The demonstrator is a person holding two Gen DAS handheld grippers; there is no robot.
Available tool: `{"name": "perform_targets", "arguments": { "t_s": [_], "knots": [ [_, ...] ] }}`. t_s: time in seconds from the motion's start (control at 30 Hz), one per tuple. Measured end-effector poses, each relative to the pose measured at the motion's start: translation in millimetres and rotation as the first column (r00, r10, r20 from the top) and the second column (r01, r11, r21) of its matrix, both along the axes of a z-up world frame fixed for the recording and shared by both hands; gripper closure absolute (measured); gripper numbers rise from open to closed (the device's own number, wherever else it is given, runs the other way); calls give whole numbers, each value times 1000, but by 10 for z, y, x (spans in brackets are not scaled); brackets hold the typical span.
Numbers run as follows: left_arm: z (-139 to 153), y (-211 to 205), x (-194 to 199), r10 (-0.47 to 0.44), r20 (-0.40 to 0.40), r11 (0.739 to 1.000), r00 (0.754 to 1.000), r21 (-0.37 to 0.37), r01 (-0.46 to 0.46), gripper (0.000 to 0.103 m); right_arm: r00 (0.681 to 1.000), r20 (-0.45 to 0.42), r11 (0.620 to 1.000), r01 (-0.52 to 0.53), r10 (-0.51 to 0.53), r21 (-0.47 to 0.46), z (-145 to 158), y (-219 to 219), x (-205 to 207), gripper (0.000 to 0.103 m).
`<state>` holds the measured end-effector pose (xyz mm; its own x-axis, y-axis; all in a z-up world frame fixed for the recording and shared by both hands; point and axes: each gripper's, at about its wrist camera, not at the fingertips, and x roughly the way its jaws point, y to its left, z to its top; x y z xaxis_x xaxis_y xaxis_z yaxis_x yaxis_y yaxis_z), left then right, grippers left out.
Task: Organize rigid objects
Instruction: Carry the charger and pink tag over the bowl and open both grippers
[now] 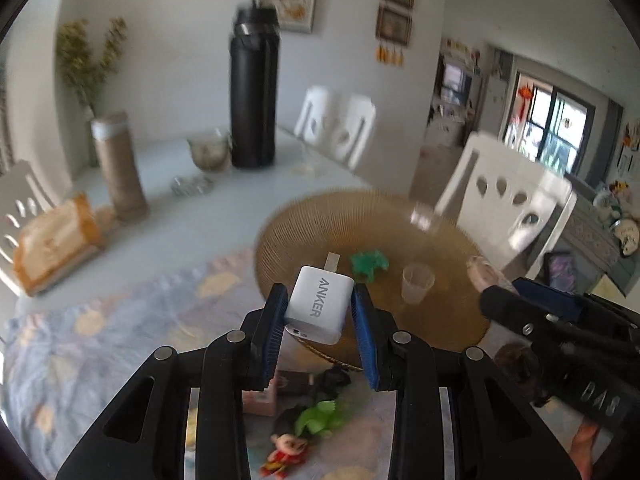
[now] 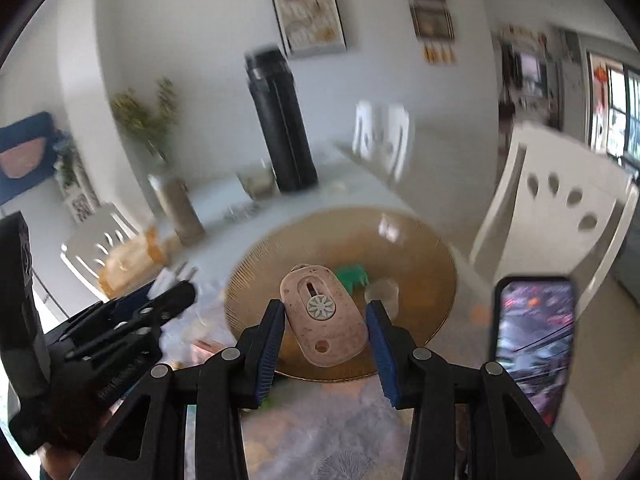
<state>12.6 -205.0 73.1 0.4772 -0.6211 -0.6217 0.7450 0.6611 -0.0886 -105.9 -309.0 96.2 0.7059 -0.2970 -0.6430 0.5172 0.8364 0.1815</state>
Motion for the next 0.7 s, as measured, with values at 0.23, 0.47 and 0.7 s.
{"name": "perform_targets", "arguments": {
  "t_s": [0.23, 0.47, 0.7],
  "knots": [
    [-294, -223, 39, -40, -41, 998, 998, 53, 42, 73, 991, -135, 999, 18, -13, 31, -386, -137, 261, 62],
    [-13, 73, 21, 18, 0, 1000, 1000, -11, -18, 31, 994, -105, 989, 35, -20, 144, -331, -345, 122, 57],
    [479, 965, -222, 110, 32, 984, 993, -144, -104, 25, 997, 76, 998, -6, 1, 65, 278, -27, -296, 34]
  ]
}}
